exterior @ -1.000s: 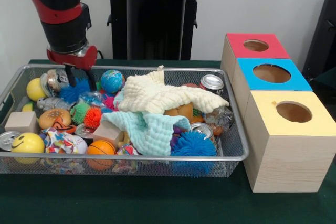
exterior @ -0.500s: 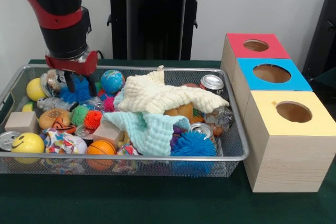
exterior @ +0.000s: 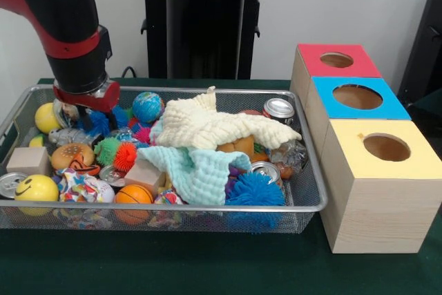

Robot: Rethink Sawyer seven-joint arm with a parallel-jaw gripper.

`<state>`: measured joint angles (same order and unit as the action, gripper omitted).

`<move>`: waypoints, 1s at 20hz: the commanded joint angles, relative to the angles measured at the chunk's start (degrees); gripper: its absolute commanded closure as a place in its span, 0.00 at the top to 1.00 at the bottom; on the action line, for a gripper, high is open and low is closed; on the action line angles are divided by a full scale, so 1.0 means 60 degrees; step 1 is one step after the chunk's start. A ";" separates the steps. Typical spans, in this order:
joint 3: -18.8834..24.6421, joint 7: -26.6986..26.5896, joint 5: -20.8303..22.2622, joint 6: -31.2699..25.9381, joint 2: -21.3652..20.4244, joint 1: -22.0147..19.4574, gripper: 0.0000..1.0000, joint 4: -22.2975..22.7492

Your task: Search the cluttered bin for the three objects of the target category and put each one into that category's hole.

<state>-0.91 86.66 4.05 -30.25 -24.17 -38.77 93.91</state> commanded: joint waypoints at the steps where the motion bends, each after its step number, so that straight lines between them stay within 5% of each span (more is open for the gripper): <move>1: 0.0892 0.1365 -0.0513 0.0214 0.0775 0.0205 1.00 -0.1041; 9: 0.0860 0.1624 -0.0986 -0.0660 0.0245 0.0424 1.00 -0.0927; 20: 0.0198 0.1900 -0.1049 -0.2296 0.0018 0.1196 1.00 -0.1841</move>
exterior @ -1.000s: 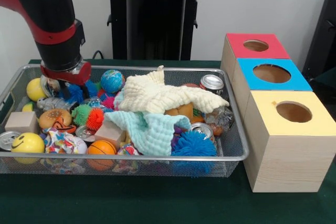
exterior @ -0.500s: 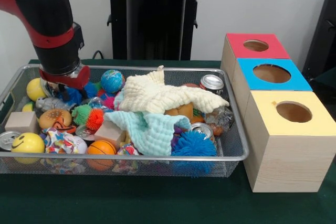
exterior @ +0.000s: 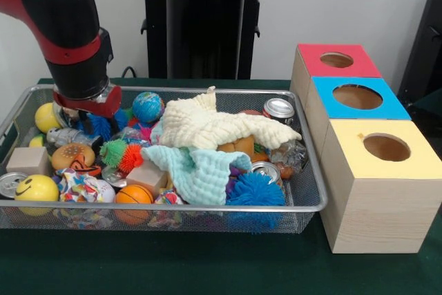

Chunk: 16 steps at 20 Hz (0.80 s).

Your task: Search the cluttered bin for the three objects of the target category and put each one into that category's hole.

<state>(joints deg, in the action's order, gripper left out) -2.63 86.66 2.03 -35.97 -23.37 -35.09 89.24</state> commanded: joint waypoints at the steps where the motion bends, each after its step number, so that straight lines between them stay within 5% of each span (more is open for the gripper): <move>1: 0.0424 0.1960 -0.0731 -0.1510 -0.0164 0.0652 1.00 -0.1110; 8: 0.0002 0.2112 -0.0747 -0.2728 -0.0311 0.1109 1.00 -0.1782; 16: -0.0109 0.2202 -0.0955 -0.2605 -0.0231 0.1259 1.00 -0.1673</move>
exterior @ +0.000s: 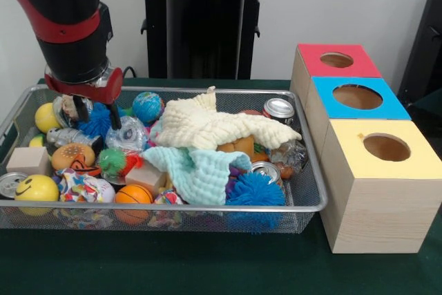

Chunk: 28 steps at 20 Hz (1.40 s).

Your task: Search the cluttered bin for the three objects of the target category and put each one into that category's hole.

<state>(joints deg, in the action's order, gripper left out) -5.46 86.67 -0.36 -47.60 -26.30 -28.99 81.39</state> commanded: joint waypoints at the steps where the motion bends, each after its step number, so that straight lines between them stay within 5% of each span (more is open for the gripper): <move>1: 0.0348 0.2307 -0.0619 -0.0666 0.0419 0.0297 1.00 -0.0551; 12: 0.0315 0.2530 -0.1087 0.0684 0.1044 0.0582 1.00 -0.0360; 28: 0.0515 0.1763 -0.1248 0.2170 -0.0135 0.0174 1.00 0.2129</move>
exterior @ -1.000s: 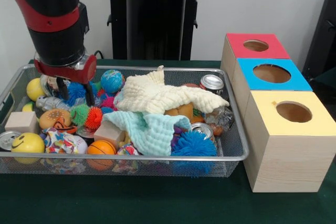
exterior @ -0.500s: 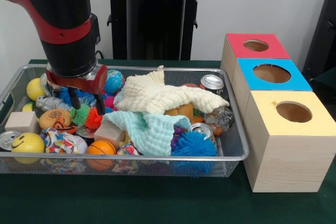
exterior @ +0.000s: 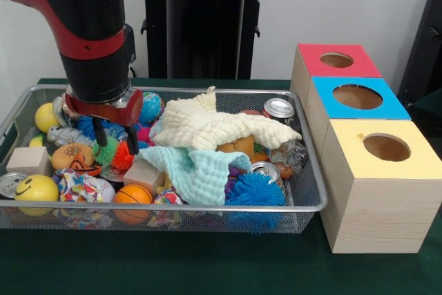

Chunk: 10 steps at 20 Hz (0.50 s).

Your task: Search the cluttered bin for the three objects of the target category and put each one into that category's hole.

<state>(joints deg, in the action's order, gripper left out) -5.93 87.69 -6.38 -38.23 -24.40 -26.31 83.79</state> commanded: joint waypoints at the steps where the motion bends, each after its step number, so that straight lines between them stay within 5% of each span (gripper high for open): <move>1: 0.0471 0.1605 -0.0131 0.0710 -0.0596 -0.0146 1.00 0.1850; 10: 0.0227 0.1552 0.0224 0.1724 -0.0870 0.0119 1.00 0.2342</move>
<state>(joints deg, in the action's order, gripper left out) -6.37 87.69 -6.38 -32.74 -28.26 -25.73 91.24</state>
